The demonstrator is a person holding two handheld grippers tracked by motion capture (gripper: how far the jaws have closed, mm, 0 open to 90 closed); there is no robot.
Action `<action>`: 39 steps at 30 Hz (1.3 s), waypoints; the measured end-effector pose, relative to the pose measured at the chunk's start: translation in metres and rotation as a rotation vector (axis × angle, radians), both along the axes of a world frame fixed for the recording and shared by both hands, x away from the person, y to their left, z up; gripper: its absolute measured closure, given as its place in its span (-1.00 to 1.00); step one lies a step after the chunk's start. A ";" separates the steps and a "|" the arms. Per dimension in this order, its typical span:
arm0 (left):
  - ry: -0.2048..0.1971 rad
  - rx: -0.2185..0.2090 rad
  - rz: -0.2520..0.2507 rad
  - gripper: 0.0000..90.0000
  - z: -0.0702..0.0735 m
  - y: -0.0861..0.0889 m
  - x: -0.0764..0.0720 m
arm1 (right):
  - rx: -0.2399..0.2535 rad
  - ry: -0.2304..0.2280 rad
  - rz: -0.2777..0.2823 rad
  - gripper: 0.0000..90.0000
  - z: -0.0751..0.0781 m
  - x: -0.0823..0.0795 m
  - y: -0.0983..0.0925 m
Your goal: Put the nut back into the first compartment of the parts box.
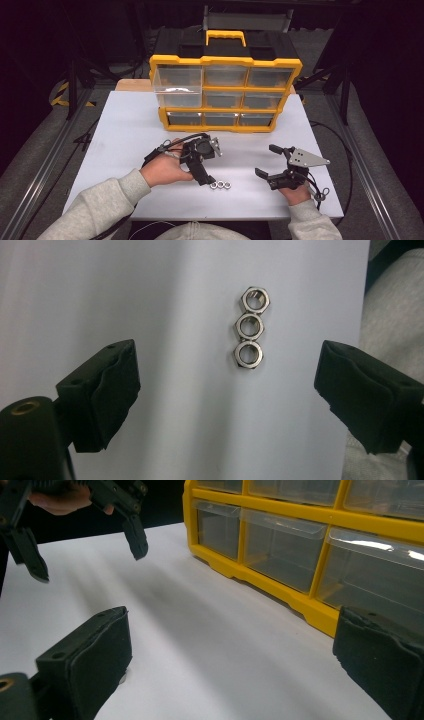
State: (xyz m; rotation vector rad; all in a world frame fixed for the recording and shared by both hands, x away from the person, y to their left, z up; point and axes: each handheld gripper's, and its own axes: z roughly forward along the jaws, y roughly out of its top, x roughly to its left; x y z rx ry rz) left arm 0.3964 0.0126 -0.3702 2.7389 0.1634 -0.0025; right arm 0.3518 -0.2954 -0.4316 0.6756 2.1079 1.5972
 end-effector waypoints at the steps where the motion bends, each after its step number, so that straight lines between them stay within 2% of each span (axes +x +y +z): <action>1: 0.006 -0.006 -0.001 -0.71 -0.003 0.000 -0.001 | 0.004 0.000 0.002 -0.94 0.000 0.000 0.000; 8: 0.040 0.015 0.004 -0.64 -0.020 -0.006 -0.002 | 0.005 -0.004 0.000 -0.94 0.001 0.000 -0.001; 15: 0.057 0.018 -0.005 -0.60 -0.033 -0.011 -0.003 | 0.006 0.001 0.000 -0.94 0.000 0.000 -0.001; 20: 0.073 0.043 -0.015 -0.57 -0.045 -0.014 -0.005 | 0.009 0.005 0.000 -0.95 0.000 0.000 -0.002; 25: 0.083 0.046 -0.013 -0.51 -0.052 -0.015 -0.006 | 0.006 0.013 0.000 -0.95 -0.001 0.001 -0.001; 27: 0.092 0.043 -0.009 -0.43 -0.053 -0.016 -0.006 | 0.005 0.025 0.001 -0.95 -0.003 0.002 -0.001; 31: 0.085 0.031 -0.008 -0.23 -0.053 -0.016 -0.006 | 0.013 0.027 -0.002 -0.95 -0.003 0.002 -0.002; 35: 0.065 0.053 -0.012 -0.11 -0.055 -0.020 -0.009 | 0.011 0.040 -0.005 -0.95 -0.004 0.003 -0.002; 39: 0.061 0.064 -0.002 0.01 -0.057 -0.021 -0.009 | 0.010 0.047 0.002 -0.95 -0.005 0.003 -0.001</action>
